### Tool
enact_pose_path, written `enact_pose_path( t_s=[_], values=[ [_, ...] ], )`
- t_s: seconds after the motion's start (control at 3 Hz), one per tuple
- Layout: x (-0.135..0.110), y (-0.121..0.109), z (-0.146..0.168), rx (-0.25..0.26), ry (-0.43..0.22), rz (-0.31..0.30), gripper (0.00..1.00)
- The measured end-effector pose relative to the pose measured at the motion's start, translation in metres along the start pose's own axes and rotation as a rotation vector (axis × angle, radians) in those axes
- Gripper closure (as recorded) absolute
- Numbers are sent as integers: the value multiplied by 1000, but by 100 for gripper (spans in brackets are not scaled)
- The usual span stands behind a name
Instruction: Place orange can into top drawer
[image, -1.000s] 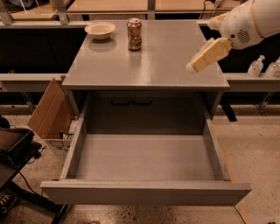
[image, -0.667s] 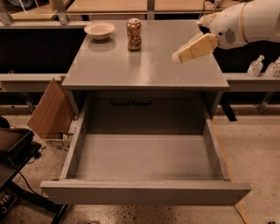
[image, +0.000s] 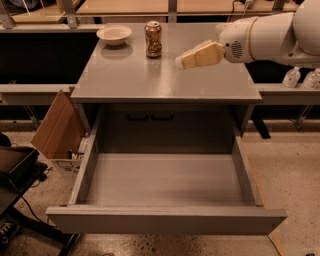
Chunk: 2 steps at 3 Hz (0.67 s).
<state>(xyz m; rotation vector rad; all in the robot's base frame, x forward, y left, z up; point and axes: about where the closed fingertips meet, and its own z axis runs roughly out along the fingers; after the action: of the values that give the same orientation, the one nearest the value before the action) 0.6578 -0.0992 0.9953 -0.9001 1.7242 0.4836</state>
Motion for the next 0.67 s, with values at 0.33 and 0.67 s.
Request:
enact_pose_path(
  t_s=[0.33,0.67],
  values=[
    [1,3,4,-4,-10,-2,0],
    [-9,-12,45,2,-103,14,0]
  ],
)
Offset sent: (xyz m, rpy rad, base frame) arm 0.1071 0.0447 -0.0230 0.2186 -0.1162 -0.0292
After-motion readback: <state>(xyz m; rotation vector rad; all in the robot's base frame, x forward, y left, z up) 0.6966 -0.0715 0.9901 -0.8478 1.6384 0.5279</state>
